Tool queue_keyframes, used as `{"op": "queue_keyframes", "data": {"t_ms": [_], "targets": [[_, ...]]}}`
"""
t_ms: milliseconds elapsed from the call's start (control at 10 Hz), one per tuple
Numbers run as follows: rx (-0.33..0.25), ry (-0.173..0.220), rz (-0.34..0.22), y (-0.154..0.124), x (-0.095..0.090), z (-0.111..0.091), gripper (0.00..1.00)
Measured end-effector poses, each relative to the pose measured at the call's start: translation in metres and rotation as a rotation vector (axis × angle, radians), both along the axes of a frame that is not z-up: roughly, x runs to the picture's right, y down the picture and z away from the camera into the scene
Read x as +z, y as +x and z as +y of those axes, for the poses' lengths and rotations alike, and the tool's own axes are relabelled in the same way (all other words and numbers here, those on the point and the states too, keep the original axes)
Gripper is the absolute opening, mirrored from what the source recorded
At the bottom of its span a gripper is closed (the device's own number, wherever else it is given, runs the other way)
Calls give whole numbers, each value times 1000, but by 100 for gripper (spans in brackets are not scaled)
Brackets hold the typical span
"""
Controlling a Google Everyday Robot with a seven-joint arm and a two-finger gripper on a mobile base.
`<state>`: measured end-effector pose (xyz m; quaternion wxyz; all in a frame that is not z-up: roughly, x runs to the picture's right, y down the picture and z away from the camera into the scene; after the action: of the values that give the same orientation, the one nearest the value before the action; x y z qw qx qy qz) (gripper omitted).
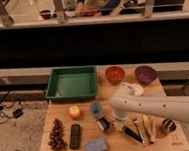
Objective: Wipe red bowl with brush
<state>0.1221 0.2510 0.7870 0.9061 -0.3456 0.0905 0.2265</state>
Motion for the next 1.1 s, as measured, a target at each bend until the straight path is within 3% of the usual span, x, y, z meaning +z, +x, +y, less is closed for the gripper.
{"op": "queue_keyframes", "data": {"t_ms": [500, 800, 1100], "targets": [[13, 39, -30, -2, -9, -28, 0], [5, 79, -28, 7, -33, -68, 0], [-43, 122, -22, 15, -54, -106, 0]]}}
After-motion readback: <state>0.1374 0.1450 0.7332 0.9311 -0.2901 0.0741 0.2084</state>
